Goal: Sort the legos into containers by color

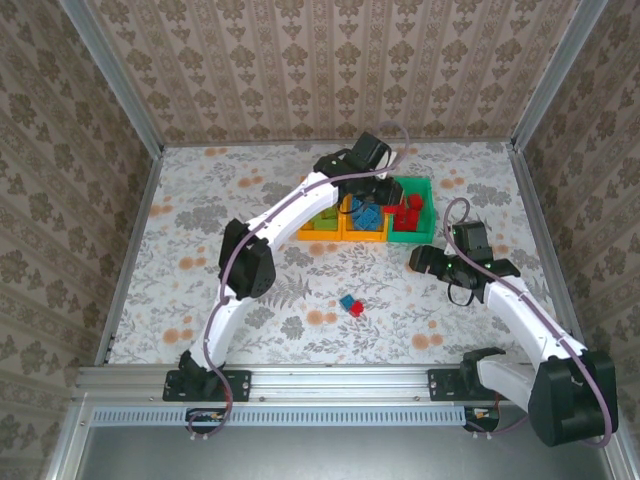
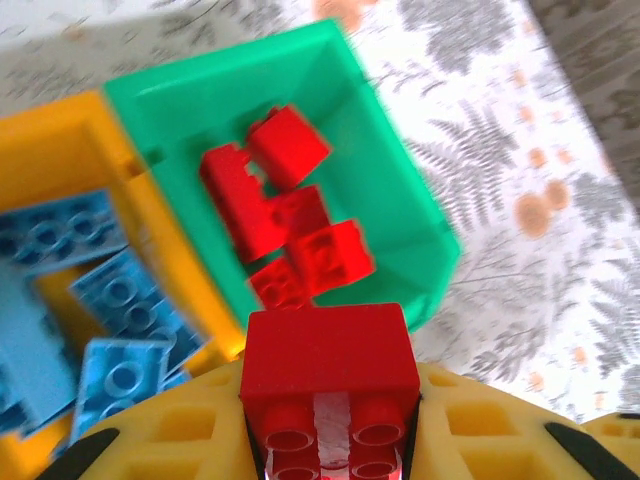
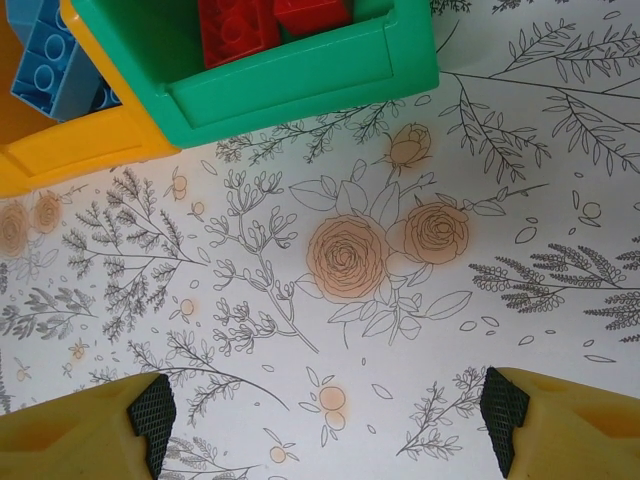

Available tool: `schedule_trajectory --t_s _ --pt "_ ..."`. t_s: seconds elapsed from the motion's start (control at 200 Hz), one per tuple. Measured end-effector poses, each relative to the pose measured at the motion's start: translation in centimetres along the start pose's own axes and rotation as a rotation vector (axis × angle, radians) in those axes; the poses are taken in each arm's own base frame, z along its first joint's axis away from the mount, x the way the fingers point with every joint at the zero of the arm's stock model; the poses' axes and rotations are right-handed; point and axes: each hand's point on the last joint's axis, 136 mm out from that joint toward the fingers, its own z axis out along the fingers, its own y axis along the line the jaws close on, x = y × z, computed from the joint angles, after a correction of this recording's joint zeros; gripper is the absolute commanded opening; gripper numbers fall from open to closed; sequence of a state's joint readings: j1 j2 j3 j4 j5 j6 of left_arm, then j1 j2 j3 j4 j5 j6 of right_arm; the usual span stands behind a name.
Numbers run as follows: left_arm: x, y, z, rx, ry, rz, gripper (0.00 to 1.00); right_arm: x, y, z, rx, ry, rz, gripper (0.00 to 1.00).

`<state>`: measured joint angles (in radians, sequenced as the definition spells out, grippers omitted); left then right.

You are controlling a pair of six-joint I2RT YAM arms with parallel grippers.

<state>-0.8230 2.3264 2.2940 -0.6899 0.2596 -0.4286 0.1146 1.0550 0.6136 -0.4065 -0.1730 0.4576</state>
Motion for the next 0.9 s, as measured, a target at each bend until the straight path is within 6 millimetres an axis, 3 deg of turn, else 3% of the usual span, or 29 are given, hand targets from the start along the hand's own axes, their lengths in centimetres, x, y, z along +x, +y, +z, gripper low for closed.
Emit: schedule_trajectory --t_s 0.185,0.445,0.61,0.735,0.9 --pt "-1.6 -1.3 1.6 0.111 -0.057 -0.024 0.31 -0.3 0.7 -0.6 -0.037 -0.022 0.012 0.82" --pt "-1.6 1.0 5.6 0.159 -0.06 -0.127 0.4 1.4 2.1 -0.3 -0.11 0.017 -0.018 0.8" --pt "-2.8 1.1 5.7 0.193 -0.092 -0.172 0.67 3.7 4.2 0.0 -0.165 0.073 -0.097 0.8" --pt "-3.8 0.4 5.2 0.227 -0.126 -0.169 0.99 5.7 6.6 0.0 -0.215 0.116 -0.19 0.81" --pt "-3.7 0.0 5.1 0.246 -0.127 -0.175 1.0 8.4 8.5 0.5 -0.244 0.177 -0.302 0.81"
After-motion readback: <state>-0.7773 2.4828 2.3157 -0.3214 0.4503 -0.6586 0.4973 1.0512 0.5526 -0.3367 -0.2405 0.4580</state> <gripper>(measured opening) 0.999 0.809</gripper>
